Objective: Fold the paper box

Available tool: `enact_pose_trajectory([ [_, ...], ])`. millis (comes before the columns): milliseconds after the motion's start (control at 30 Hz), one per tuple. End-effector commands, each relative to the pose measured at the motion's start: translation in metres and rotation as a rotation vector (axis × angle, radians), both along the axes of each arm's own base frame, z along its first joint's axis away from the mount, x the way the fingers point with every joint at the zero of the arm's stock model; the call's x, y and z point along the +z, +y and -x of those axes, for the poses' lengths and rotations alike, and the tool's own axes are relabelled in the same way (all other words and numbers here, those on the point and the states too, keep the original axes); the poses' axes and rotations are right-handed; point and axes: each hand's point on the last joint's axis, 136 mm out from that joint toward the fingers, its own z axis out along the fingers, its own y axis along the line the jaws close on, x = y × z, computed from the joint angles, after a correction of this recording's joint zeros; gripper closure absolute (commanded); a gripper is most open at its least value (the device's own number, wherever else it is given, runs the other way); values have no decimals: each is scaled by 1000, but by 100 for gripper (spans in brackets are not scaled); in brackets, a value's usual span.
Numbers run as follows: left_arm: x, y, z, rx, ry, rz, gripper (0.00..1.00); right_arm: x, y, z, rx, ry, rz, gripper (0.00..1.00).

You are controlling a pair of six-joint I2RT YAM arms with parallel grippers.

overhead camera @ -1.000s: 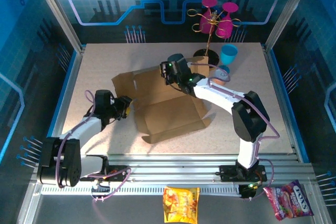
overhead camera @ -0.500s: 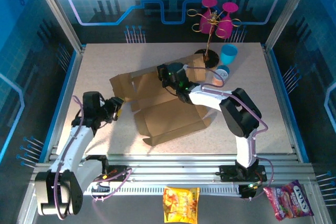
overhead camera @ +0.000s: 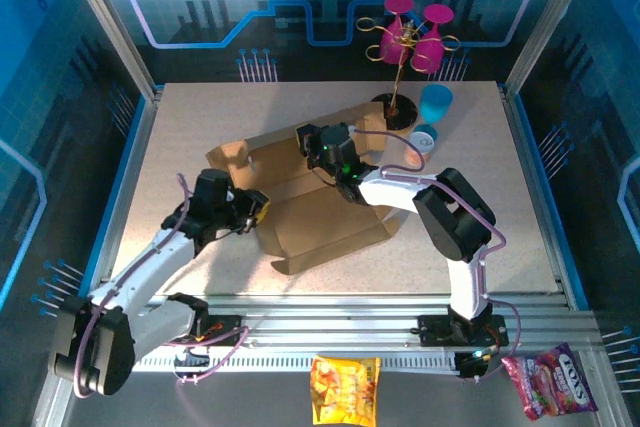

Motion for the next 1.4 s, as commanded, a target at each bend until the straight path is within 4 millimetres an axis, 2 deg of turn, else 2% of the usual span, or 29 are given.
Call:
enact_pose_trajectory([
  [0, 8, 7, -27, 179, -85, -20, 82, 7, 6, 3, 4, -25, -46, 100],
  [167, 11, 7, -64, 322, -277, -21, 88, 8, 5, 4, 0, -6, -69, 100],
  [333, -12, 4, -91, 384, -300, -9, 90, 2, 4, 6, 9, 15, -71, 100],
  [600, -58, 8, -106, 444, -235, -29, 92, -24, -3, 17, 29, 58, -52, 100],
  [700, -66, 7, -107, 441, -223, -26, 92, -32, -7, 22, 31, 70, -43, 100],
  [767, -60, 4, -106, 425, -245, -9, 92, -35, -11, 21, 23, 68, -38, 100],
  [867, -35, -3, -100, 377, -268, 34, 89, -31, -17, 15, 17, 35, -43, 100],
  [1000, 13, -4, -70, 278, -260, 2, 69, -14, -20, 3, 18, -24, -55, 100],
  [1067, 36, 9, -51, 245, -262, -66, 60, -8, -21, -1, 15, -43, -63, 100],
  [1133, 50, 32, -33, 230, -240, -131, 58, -5, -21, -4, 16, -52, -66, 100],
  [1200, 49, 71, -16, 264, -183, -186, 59, -5, -19, -6, 17, -54, -67, 100],
  [1267, 46, 104, -9, 290, -165, -212, 62, -5, -18, -7, 17, -55, -73, 100],
  [1367, 42, 131, -14, 205, -136, -302, 61, -4, -15, -9, 22, -56, -73, 100],
])
